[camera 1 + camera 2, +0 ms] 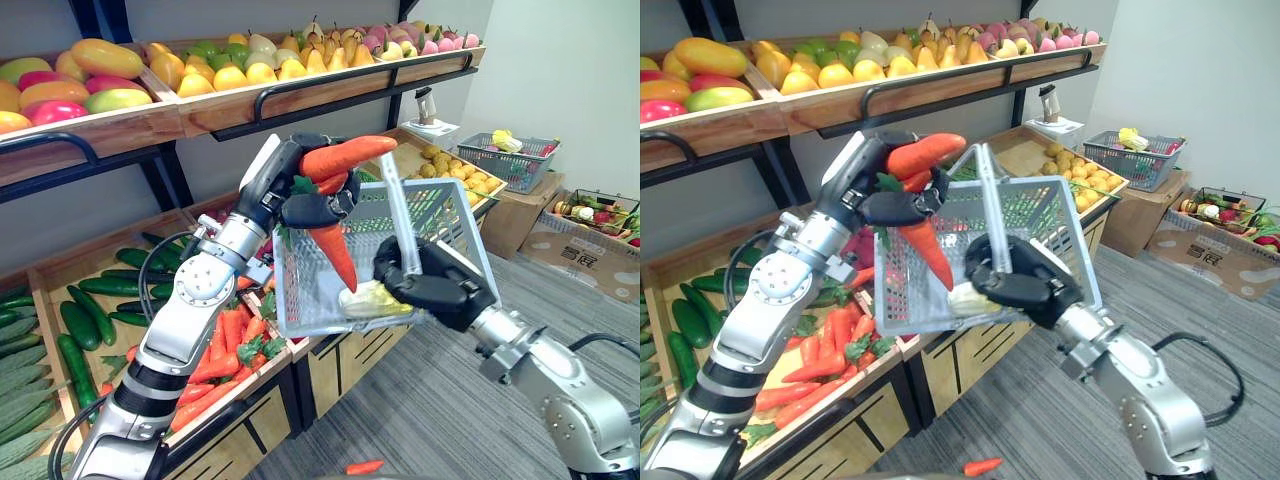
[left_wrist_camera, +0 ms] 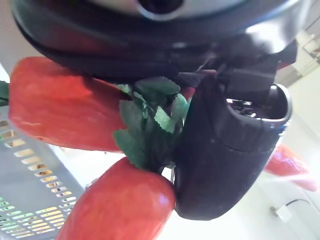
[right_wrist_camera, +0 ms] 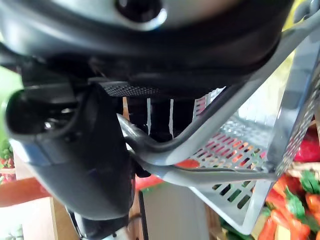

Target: Pick vegetable in the basket

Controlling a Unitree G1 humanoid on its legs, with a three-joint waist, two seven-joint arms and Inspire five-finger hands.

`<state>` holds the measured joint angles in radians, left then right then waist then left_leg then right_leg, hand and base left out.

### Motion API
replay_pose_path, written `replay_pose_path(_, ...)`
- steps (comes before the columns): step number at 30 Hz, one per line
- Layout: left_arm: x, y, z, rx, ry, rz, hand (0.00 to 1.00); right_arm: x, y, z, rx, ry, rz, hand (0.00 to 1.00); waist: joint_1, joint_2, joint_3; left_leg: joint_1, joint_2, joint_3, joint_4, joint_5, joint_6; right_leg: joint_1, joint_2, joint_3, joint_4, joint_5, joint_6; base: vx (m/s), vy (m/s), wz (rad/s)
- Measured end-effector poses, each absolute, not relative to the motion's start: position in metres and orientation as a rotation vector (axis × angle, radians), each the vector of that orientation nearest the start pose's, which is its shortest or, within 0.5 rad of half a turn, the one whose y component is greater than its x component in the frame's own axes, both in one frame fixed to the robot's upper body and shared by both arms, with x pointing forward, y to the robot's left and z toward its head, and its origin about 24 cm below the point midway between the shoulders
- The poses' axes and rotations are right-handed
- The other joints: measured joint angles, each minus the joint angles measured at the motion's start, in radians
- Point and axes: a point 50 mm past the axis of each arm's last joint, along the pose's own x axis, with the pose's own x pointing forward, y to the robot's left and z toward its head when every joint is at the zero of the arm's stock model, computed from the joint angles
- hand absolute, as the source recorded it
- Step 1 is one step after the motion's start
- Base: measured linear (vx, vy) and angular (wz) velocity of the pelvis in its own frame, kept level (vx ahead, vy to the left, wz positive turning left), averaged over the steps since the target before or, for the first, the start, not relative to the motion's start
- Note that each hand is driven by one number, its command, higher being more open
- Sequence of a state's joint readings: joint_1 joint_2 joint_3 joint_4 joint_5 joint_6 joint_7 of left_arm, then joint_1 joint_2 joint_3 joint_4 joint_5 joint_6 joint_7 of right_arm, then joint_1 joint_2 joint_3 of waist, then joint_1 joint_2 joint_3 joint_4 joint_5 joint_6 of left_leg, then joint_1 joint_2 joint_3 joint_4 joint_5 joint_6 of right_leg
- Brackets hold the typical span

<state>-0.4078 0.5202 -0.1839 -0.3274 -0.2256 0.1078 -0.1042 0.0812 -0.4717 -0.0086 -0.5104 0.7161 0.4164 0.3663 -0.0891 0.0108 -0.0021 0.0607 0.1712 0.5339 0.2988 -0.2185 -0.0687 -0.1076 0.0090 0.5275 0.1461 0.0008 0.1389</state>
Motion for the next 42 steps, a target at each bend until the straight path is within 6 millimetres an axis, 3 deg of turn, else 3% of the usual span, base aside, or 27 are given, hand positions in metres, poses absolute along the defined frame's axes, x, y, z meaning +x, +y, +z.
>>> replay_pose_path(8,0.286,0.128,0.208,0.408,-0.514,-0.486,0.0,0.218,-0.166,0.109,0.184,0.086,0.648,0.0,0.0,0.003,0.0,0.007,-0.003,0.004,-0.035,0.023,-0.001,0.02,-0.005,-0.013,-0.065,0.052,-0.01,0.04,0.015,-0.02)
replay_pose_path(15,0.29,0.126,0.224,0.449,-0.58,-0.488,0.0,0.218,-0.171,0.111,0.143,0.095,0.651,0.0,0.003,0.002,0.001,0.015,-0.005,0.0,-0.048,0.028,-0.002,0.028,-0.006,-0.025,-0.068,0.055,-0.009,0.0,-0.002,0.0)
replay_pose_path(22,0.286,0.13,0.238,0.607,-0.659,-0.515,0.0,0.222,-0.181,0.114,0.057,0.098,0.613,0.0,0.017,-0.001,0.002,0.025,-0.002,-0.005,-0.051,0.029,-0.006,0.042,-0.008,-0.034,-0.092,0.054,-0.014,0.01,0.008,0.01)
replay_pose_path(30,0.268,0.122,0.262,0.71,-0.795,-0.592,0.0,0.235,-0.191,0.125,-0.044,0.082,0.58,0.0,0.025,-0.002,0.002,0.025,0.003,-0.021,-0.058,0.028,-0.008,0.057,-0.006,-0.06,-0.1,0.059,-0.019,0.04,0.014,0.06)
replay_pose_path(42,0.242,0.113,0.259,0.802,-0.912,-0.677,0.0,0.239,-0.207,0.127,-0.161,0.122,0.581,0.0,0.028,-0.012,0.003,0.027,0.001,-0.021,-0.064,0.029,-0.009,0.058,-0.008,-0.062,-0.103,0.059,-0.019,0.0,0.0,0.0)
